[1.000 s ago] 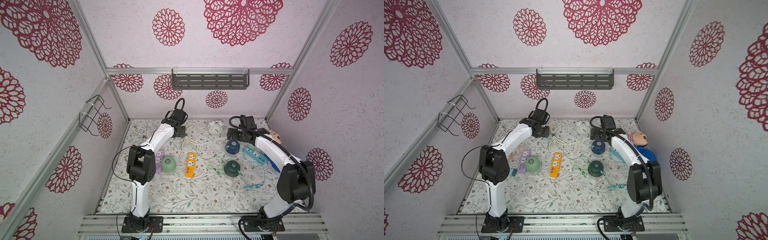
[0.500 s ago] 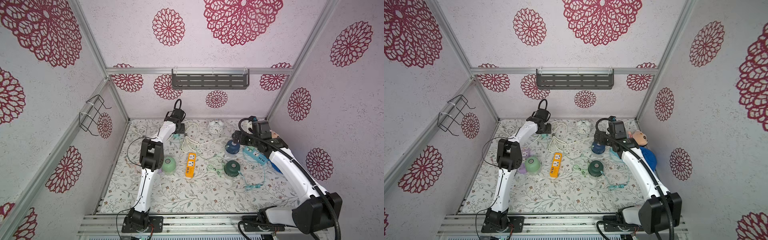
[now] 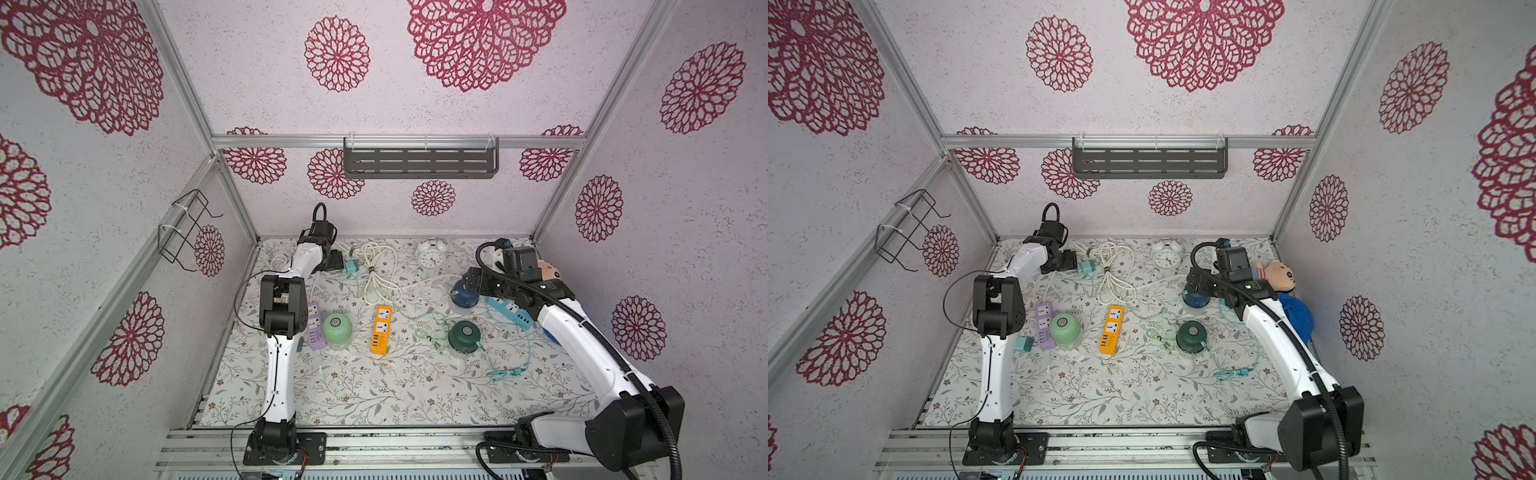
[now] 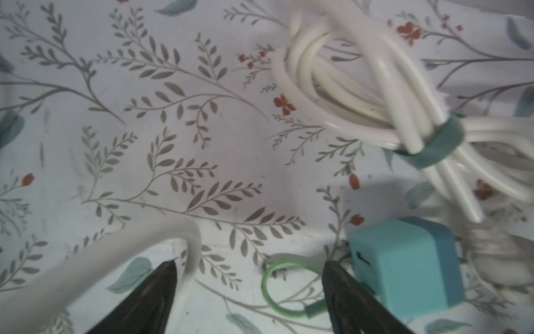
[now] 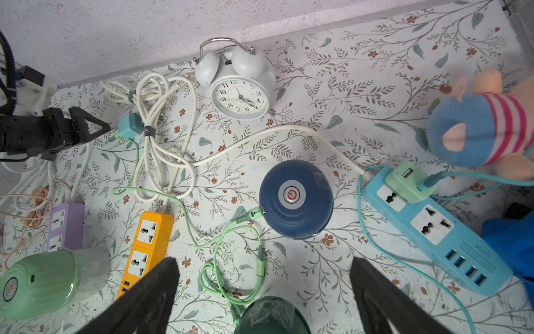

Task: Charge the cordless meat grinders
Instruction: Pick up the plug from the center of the board.

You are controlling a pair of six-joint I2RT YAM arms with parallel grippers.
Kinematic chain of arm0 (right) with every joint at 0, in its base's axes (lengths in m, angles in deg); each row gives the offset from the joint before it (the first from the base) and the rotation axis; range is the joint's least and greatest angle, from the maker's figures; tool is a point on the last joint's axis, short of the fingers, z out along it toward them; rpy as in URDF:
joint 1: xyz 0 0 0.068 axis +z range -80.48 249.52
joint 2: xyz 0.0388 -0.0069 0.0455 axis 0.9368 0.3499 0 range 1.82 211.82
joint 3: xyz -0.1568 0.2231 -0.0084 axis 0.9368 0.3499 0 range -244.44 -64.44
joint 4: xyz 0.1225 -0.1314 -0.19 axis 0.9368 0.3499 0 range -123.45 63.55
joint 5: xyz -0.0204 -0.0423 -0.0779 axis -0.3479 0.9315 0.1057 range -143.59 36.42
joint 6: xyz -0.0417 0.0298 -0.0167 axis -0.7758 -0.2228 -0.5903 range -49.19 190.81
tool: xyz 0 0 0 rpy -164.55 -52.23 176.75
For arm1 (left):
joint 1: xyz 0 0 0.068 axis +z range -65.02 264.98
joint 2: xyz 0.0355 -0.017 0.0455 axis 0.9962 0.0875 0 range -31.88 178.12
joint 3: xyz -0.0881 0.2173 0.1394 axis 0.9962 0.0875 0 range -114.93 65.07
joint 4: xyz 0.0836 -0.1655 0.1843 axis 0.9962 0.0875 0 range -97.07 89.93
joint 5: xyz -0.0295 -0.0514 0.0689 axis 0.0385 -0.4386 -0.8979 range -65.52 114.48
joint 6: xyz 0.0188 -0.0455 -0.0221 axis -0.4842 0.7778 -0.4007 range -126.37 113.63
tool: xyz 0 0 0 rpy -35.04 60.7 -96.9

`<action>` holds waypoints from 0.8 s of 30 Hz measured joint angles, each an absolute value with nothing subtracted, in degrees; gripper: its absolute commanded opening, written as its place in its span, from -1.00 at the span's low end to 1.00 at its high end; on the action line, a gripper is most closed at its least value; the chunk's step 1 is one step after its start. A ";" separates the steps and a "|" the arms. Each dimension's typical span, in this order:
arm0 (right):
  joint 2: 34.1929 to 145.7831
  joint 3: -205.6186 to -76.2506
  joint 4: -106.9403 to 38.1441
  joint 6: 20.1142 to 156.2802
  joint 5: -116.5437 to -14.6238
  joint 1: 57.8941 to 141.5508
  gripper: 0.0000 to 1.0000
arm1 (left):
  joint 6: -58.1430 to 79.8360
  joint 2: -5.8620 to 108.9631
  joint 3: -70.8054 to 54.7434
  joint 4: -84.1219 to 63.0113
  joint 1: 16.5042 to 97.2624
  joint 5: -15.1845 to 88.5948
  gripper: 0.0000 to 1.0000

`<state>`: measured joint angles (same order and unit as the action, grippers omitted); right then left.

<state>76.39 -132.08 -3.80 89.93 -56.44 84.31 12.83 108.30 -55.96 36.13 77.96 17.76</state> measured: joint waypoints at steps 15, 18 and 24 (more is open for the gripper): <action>76.39 -131.12 -3.71 89.93 -56.90 84.31 0.91 | 2.77 102.03 -42.21 24.08 75.77 25.34 0.97; 76.39 -131.12 -3.54 89.93 -56.92 84.31 0.91 | 1.44 99.80 -39.54 21.59 74.76 25.65 0.98; 76.65 -131.12 -3.56 90.17 -57.99 84.35 0.87 | 1.07 95.16 -34.47 18.03 73.54 27.94 0.98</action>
<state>76.65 -131.12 -3.56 90.17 -57.99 84.35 1.07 95.16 -34.47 18.03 73.54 27.94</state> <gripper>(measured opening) 0.948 0.988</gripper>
